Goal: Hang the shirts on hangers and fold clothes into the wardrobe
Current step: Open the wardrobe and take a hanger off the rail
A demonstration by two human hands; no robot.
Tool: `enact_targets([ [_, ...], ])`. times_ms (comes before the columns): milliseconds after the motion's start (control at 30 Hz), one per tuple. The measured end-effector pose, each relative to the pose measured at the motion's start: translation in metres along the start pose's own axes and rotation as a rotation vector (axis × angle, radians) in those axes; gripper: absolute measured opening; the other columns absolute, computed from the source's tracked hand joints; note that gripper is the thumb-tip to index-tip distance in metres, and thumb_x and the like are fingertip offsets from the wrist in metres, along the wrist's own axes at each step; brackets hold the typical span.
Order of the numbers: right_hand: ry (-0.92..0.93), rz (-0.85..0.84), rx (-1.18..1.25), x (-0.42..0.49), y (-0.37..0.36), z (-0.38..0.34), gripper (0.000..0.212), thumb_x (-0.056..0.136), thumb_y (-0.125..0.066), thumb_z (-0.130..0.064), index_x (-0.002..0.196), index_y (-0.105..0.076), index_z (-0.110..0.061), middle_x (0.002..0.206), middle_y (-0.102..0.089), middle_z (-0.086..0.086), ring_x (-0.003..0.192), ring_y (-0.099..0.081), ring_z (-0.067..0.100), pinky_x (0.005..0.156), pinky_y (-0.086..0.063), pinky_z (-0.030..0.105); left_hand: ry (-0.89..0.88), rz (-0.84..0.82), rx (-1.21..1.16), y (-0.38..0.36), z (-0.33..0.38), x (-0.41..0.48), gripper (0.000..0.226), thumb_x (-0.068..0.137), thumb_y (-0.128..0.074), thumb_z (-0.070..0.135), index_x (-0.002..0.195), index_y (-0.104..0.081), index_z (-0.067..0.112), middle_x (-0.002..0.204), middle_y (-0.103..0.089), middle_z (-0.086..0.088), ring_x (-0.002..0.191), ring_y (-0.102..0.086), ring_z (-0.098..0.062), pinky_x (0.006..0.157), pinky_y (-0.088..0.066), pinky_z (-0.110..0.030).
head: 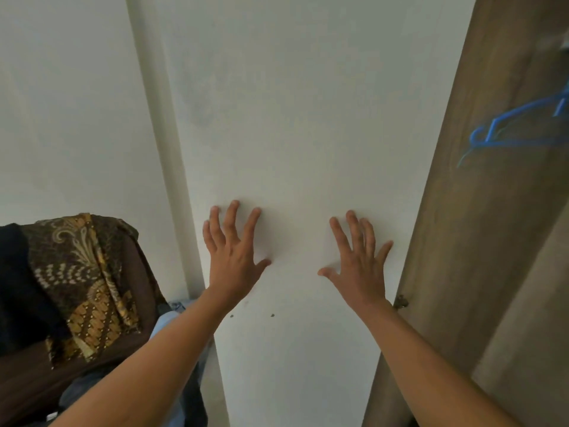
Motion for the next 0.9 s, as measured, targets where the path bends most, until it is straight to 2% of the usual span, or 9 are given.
enact_targets([
  [133,0.033,0.010,0.029,-0.001,0.018,0.001,0.111,0.066,-0.087,-0.048,0.155,-0.022,-0.034,0.162,-0.020,-0.002,0.145,-0.022,0.027,0.099,-0.037,0.075,-0.229,0.070,-0.020,0.017,0.042,0.005,0.097,0.063,-0.085,0.050,0.147,-0.043,0.023,0.145,-0.039,-0.012,0.137,-0.033,-0.039,0.113,-0.021,-0.057],
  [267,0.075,0.039,0.176,0.007,0.052,0.022,0.091,0.083,-0.077,-0.043,0.155,-0.023,-0.033,0.160,-0.025,-0.009,0.143,-0.027,0.019,0.101,-0.049,0.050,-0.341,0.114,-0.108,0.048,0.097,0.037,0.081,0.072,-0.075,0.055,0.143,-0.047,0.027,0.141,-0.045,-0.007,0.128,-0.041,-0.033,0.106,-0.025,-0.054],
  [367,0.040,0.147,0.223,0.022,0.097,0.060,0.086,0.086,-0.074,-0.043,0.155,-0.025,-0.031,0.159,-0.028,-0.008,0.144,-0.028,0.017,0.105,-0.047,0.038,-0.444,0.151,-0.158,0.070,0.146,0.068,0.078,0.072,-0.075,0.055,0.140,-0.048,0.027,0.140,-0.048,-0.006,0.125,-0.047,-0.031,0.104,-0.026,-0.054],
  [533,-0.091,0.342,0.210,0.059,0.194,0.133,0.097,0.075,-0.085,-0.043,0.154,-0.030,-0.029,0.155,-0.033,-0.004,0.140,-0.033,0.017,0.101,-0.040,0.031,-0.576,0.148,-0.259,0.097,0.233,0.121,0.075,0.077,-0.068,0.056,0.142,-0.044,0.027,0.143,-0.047,-0.004,0.131,-0.045,-0.026,0.110,-0.020,-0.060],
  [633,-0.158,0.414,0.239,0.081,0.236,0.182,0.105,0.066,-0.091,-0.037,0.153,-0.034,-0.023,0.154,-0.035,0.002,0.140,-0.035,0.019,0.107,-0.040,0.033,-0.657,0.157,-0.326,0.105,0.282,0.148,0.073,0.078,-0.067,0.056,0.141,-0.045,0.026,0.141,-0.048,-0.002,0.131,-0.045,-0.024,0.113,-0.016,-0.065],
  [700,-0.182,0.450,0.265,0.093,0.249,0.215,0.110,0.059,-0.095,-0.034,0.151,-0.038,-0.017,0.151,-0.038,0.009,0.139,-0.039,0.023,0.113,-0.039,0.039,-0.711,0.138,-0.348,0.105,0.314,0.163,0.074,0.078,-0.068,0.056,0.141,-0.045,0.026,0.141,-0.047,-0.001,0.132,-0.044,-0.023,0.114,-0.012,-0.066],
  [833,-0.287,0.431,0.288,0.109,0.247,0.280,0.127,0.045,-0.099,-0.038,0.152,-0.035,-0.013,0.149,-0.039,0.009,0.137,-0.039,0.021,0.112,-0.036,0.032,-0.768,0.082,-0.333,0.093,0.369,0.190,0.074,0.080,-0.062,0.059,0.144,-0.041,0.027,0.142,-0.046,0.002,0.134,-0.042,-0.021,0.115,-0.002,-0.067],
  [900,-0.281,0.414,0.320,0.117,0.248,0.307,0.130,0.040,-0.101,-0.039,0.151,-0.037,-0.014,0.146,-0.042,0.008,0.134,-0.041,0.019,0.111,-0.037,0.030,-0.786,0.042,-0.320,0.083,0.395,0.204,0.078,0.081,-0.059,0.063,0.146,-0.038,0.027,0.143,-0.047,0.001,0.134,-0.043,-0.021,0.114,0.001,-0.069],
])
Point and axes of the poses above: each hand's wrist, its own x-axis towards the middle knuckle, its own y-axis out of the back of the hand, z = x × y, the point moved 9 cm from there along x, towards the middle knuckle
